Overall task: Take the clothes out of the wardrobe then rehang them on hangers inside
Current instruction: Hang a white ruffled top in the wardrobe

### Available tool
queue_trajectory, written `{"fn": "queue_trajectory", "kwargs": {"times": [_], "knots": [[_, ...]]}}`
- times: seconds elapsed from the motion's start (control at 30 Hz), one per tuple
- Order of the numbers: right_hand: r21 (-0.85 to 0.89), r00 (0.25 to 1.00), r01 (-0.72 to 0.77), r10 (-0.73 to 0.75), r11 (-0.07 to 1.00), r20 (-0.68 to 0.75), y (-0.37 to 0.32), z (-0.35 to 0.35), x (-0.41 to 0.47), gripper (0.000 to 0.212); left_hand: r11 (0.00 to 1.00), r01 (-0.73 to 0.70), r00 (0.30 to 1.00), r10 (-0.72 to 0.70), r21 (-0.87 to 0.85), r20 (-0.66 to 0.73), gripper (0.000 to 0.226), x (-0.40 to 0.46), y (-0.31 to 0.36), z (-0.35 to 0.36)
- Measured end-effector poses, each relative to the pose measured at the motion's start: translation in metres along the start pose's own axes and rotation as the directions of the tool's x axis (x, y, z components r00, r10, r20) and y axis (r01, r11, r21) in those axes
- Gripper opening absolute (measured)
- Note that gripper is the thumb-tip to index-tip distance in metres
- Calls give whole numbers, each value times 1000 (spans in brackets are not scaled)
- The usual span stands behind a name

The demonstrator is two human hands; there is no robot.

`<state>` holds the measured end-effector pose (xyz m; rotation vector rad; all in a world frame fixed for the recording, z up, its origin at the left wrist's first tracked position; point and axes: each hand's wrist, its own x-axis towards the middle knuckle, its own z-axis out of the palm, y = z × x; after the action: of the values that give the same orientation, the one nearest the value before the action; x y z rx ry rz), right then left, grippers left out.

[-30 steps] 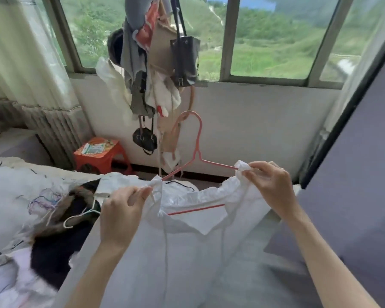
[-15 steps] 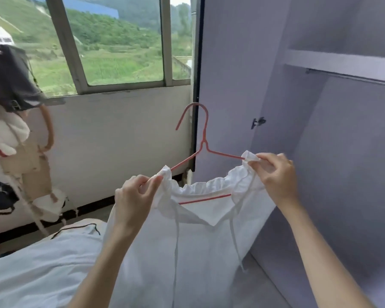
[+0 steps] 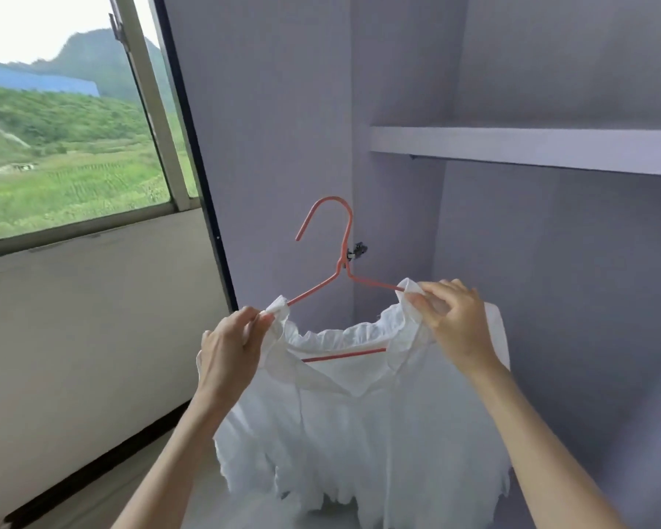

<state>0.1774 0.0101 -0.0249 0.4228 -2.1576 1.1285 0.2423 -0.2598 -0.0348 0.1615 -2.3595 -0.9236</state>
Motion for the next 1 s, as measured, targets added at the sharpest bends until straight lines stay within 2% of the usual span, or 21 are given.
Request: {"fn": "queue_trajectory", "kwargs": {"times": [0.1,0.23,0.33,0.47,0.6,0.7,0.77,0.87,0.9,1.0], "knots": [[40,999,21,-19,999,-39,23,-6,20,45,999,-12,1000,11,-33,-10,31,32,5,26],[-55,997,-27,23,998,-75,58,-17,43,35,995,-92,996,93,-38,3,29,77,18,64],[-190,997,-68,63,980,-34,91,-28,58,34,995,-87,995,90,-53,53,27,107,24,95],[-483,997,1,-40,876,-69,124,-32,74,38,998,-61,992,62,-16,111,24,140,31,140],[-475,990,-107,49,874,-133,144,-29,92,40,988,-140,985,145,-61,89,23,169,45,176],[-511,979,-151,59,846,-193,162,-18,108,25,976,-182,976,194,-118,99,22,200,40,204],[-545,975,-176,68,820,-213,173,-7,120,28,969,-200,961,223,-146,165,27,226,31,225],[-597,969,-219,99,772,-227,189,5,138,42,962,-249,919,271,-112,286,51,264,18,257],[-613,967,-234,114,755,-230,194,8,142,39,959,-252,903,282,-133,324,51,275,15,266],[-666,943,-329,203,670,-263,205,17,157,28,928,-316,857,369,-199,360,24,303,14,294]]}}
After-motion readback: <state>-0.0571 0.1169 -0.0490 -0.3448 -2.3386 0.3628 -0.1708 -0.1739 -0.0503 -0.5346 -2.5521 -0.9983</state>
